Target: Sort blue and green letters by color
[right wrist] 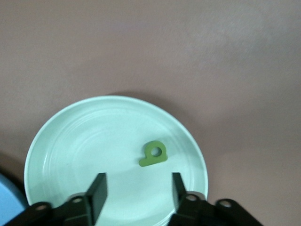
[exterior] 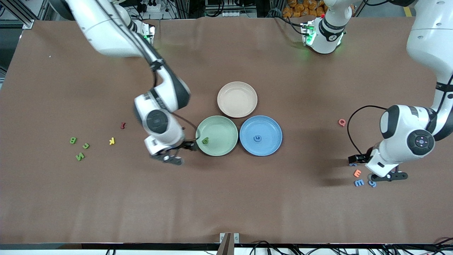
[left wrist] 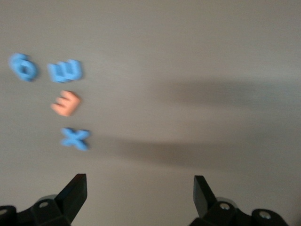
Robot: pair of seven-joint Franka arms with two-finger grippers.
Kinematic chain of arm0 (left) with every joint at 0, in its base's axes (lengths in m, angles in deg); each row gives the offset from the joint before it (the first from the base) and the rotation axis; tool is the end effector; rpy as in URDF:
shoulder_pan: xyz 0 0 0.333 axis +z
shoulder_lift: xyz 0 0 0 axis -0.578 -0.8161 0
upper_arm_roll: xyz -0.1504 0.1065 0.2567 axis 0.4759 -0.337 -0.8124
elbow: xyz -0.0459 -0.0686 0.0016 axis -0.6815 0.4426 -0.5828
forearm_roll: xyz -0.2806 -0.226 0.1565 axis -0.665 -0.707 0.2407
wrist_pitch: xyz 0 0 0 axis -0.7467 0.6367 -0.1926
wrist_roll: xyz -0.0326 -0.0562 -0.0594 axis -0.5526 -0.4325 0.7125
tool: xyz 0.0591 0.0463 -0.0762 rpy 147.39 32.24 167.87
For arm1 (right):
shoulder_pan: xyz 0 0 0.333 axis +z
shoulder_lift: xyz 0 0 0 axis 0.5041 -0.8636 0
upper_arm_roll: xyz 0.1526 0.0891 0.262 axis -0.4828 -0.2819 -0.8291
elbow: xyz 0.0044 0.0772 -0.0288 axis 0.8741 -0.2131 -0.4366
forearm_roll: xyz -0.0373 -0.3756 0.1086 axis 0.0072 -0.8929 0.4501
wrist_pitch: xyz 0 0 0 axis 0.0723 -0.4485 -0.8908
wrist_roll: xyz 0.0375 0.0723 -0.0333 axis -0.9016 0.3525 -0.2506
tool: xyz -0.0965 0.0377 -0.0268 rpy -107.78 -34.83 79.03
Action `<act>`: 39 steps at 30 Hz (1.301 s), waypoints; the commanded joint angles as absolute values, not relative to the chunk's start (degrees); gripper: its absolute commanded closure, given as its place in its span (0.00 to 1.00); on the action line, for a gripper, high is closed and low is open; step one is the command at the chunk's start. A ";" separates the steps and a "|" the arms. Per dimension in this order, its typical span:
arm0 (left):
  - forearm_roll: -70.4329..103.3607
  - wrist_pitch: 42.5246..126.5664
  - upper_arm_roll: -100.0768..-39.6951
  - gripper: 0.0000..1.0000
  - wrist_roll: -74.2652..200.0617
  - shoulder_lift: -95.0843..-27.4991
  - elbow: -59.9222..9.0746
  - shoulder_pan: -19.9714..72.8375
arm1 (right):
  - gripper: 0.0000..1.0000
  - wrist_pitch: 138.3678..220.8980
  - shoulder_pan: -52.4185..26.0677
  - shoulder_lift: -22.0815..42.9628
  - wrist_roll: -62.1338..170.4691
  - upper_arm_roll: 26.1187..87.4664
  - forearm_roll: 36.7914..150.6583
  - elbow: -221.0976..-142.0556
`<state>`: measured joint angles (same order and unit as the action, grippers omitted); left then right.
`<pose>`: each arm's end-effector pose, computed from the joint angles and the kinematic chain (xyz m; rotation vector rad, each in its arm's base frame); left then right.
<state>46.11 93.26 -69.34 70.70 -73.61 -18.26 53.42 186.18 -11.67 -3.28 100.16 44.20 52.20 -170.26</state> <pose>0.6877 0.0334 0.2511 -3.0475 -0.1234 0.0367 0.6400 0.2900 0.2751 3.1010 -0.3823 -0.0644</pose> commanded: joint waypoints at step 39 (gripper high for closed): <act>45.58 107.74 -75.47 0.00 70.16 -89.19 -3.67 52.62 | 0.00 196.89 -48.73 6.57 52.44 46.07 50.73 -186.26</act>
<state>46.06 107.68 -75.50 70.67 -88.41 -4.65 52.80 191.89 -47.41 4.12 54.46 46.50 51.86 -180.65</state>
